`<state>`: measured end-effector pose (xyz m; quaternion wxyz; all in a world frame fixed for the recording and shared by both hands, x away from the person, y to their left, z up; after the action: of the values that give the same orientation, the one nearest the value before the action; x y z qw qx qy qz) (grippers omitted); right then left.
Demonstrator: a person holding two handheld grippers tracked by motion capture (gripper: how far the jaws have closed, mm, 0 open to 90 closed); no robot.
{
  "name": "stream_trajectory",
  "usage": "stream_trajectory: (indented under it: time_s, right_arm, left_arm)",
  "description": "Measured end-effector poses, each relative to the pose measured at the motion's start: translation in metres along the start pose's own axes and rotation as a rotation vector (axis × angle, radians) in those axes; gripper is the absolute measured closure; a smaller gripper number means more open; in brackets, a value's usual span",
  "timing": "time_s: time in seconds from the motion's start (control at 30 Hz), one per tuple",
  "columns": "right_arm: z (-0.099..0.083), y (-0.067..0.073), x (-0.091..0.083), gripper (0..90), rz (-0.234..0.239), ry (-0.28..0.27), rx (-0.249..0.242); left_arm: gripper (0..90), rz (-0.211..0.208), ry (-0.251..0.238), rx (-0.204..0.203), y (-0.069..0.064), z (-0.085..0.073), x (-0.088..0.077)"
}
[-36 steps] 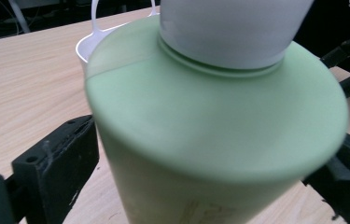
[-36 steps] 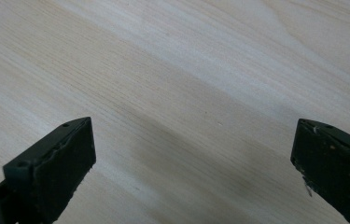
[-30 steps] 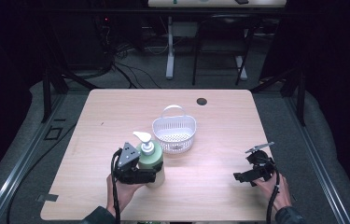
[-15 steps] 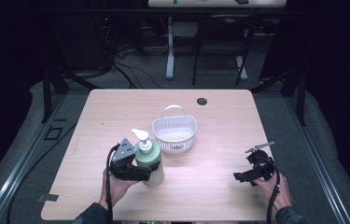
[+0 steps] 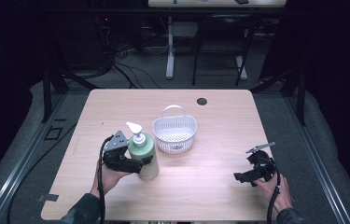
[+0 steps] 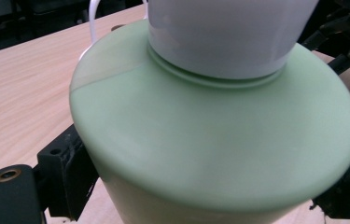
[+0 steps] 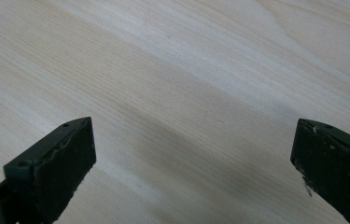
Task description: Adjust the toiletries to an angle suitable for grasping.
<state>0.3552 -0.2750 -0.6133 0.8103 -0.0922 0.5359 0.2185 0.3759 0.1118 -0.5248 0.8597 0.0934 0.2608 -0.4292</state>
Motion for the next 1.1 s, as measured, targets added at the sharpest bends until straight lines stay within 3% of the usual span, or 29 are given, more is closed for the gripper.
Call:
stream_trajectory:
  time_s: [0.27,0.6,0.83,1.1]
  right_arm:
    - [0.000,0.000,-0.001,0.0,0.001,-0.004,0.002]
    - [0.000,0.000,-0.003,0.0,0.005,-0.006,-0.001]
    - [-0.001,0.001,-0.003,0.0,0.012,-0.002,0.000]
    - [-0.002,0.000,-0.002,0.0,0.009,0.005,-0.003]
  left_arm:
    - [11.6,-0.017,0.006,0.026,0.011,0.002,0.002]
    - [10.6,0.038,0.011,-0.009,0.013,0.005,0.002]
    - [6.8,0.026,-0.006,-0.044,0.013,0.011,-0.009]
    - [4.2,0.027,-0.001,-0.036,0.015,0.021,-0.024]
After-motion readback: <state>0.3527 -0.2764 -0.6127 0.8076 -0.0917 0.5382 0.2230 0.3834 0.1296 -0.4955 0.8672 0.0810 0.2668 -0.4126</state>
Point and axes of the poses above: each handheld gripper's, and its own axes: x roughly forward along the jaws, z roughly out of its top, y roughly to its left, the point moved 8 cm from there along x, roughly forward along the jaws, and after that the axes turned 4 degrees about y, right-handed, at the moved point
